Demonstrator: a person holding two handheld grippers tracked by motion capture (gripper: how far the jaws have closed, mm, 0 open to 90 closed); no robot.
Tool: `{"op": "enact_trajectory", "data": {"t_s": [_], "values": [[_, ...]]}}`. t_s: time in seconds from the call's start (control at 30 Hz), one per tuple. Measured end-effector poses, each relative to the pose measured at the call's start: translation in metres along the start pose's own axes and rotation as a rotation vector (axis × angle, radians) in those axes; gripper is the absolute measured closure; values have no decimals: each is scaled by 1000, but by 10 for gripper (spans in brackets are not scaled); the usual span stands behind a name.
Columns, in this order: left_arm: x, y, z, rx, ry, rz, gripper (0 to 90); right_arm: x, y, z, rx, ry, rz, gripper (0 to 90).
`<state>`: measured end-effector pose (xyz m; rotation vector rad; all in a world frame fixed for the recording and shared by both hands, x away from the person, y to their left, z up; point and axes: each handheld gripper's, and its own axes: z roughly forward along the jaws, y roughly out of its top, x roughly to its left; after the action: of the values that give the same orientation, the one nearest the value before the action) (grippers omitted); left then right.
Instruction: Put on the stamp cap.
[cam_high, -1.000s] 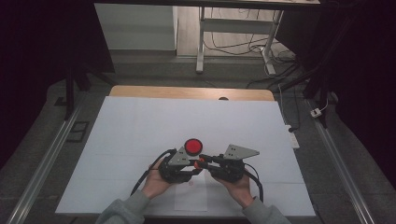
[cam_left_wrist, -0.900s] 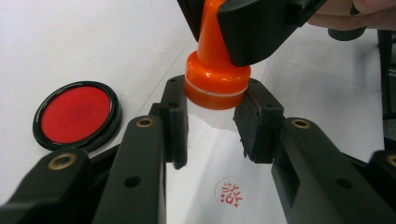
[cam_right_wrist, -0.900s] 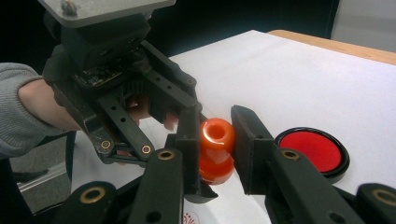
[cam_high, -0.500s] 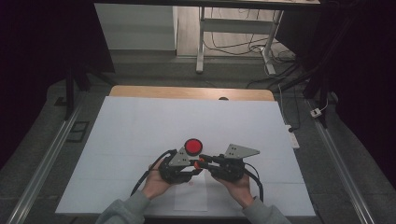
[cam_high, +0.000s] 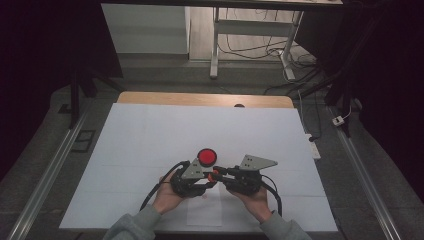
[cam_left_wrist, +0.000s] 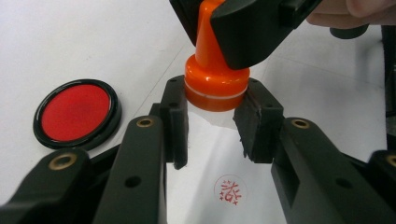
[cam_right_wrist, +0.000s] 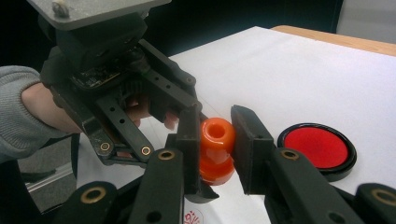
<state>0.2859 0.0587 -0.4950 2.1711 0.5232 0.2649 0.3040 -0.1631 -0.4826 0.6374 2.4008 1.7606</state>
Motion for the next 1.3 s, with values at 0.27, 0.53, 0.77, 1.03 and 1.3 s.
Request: {"op": "enact_trajectory", "data": {"t_s": [0.27, 0.53, 0.77, 1.03, 1.3], "values": [[-2, -2, -1, -21, 8, 9, 652, 1, -1, -1, -12, 3, -1, 731], [-3, -2, -1, -28, 12, 10, 652, 3, -3, -1, -20, -3, -15, 732], [-2, -4, -1, -26, 6, -3, 651, 5, -7, 0, -42, -13, -14, 733], [-1, -5, 0, -39, 6, -11, 648, 4, -5, 1, -32, -12, -20, 729], [1, -6, 1, -32, 12, -8, 634, 5, -5, 2, -28, -31, -42, 727]]}}
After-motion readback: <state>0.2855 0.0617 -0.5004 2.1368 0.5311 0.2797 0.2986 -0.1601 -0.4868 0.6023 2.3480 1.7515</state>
